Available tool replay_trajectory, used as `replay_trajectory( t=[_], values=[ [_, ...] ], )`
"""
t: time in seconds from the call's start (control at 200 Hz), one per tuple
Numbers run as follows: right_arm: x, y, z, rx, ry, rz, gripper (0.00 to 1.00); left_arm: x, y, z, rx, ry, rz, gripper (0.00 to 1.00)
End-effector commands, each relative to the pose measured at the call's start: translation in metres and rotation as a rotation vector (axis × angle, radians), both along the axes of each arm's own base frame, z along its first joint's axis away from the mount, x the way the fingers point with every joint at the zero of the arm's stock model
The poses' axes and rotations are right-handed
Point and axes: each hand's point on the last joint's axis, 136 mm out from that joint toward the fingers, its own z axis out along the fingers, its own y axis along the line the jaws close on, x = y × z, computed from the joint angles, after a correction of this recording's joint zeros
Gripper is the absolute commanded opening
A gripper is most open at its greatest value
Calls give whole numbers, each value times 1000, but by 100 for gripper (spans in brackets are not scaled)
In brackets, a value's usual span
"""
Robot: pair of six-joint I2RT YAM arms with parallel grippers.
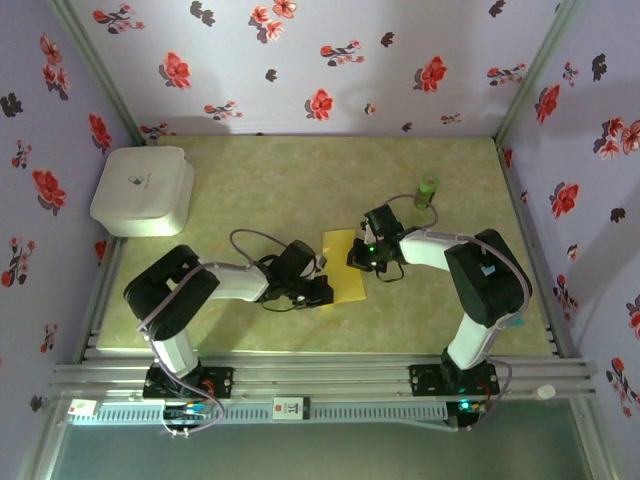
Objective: Fold a paper plane with a square sheet of paper (pick it up from the middle)
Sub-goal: First fold the square sheet of paper in half at the center of the table.
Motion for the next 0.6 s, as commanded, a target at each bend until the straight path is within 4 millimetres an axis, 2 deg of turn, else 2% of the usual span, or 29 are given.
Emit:
replay_trajectory(
  t=[0.0, 0.06, 0.155, 0.23, 0.295, 0.48, 0.595],
  values=[
    [-46, -41, -48, -198, 191, -40, 0, -23, 22, -12, 102, 31, -52, 0],
    [-45, -40, -47, -195, 189, -39, 0, -20, 19, 0, 82, 3, -60, 0],
    [-46, -40, -47, -194, 192, -34, 0, -5, 9, 33, 30, -85, -63, 0],
    [-45, -40, -46, -193, 187, -32, 0, 14, 5, 60, -15, -148, -37, 0],
    [-44, -39, -45, -189, 185, -32, 0, 36, 4, 73, -47, -184, 5, 0],
    [-44, -36, -44, -182, 192, -20, 0, 95, -2, 83, -116, -205, 97, 0],
    [-43, -34, -43, -178, 195, -17, 0, 117, -4, 68, -107, -189, 116, 0]
  ],
)
